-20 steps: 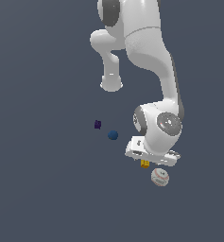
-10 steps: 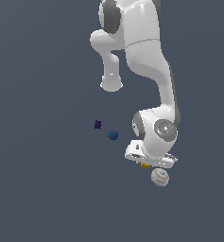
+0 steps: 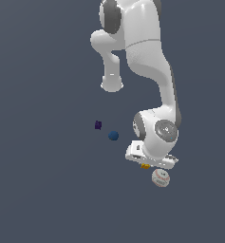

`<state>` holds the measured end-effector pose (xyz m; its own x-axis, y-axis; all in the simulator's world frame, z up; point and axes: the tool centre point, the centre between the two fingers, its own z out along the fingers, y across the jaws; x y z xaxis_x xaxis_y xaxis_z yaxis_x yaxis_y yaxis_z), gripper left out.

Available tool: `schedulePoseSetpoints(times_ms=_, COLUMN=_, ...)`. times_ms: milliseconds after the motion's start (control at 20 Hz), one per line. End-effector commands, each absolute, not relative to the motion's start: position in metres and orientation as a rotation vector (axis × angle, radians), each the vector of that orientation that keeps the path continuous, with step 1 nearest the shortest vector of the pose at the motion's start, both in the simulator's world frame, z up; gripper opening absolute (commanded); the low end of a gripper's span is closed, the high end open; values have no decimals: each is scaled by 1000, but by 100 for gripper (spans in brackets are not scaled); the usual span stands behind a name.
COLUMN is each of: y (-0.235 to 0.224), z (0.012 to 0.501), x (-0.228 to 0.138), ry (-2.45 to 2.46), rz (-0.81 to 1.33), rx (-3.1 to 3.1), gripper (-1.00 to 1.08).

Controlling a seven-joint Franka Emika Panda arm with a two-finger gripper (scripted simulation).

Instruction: Pick up a designated object from a clutter of objects.

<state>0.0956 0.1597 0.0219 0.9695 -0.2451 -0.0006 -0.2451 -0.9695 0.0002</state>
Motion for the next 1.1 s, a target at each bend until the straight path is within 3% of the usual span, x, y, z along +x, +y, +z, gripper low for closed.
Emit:
schedulePoseSetpoints(times_ms=0, y=160, z=22, x=96, ry=-388, rz=0, rx=3117, gripper=-100)
schedulePoseSetpoints(times_ms=550, y=139, z=55, x=91, ry=-388, rz=0, rx=3117, gripper=-100)
schedulePoseSetpoints(times_ms=1050, y=86, z=139, x=78, ry=-389, rz=-1, rx=3118, gripper=-100)
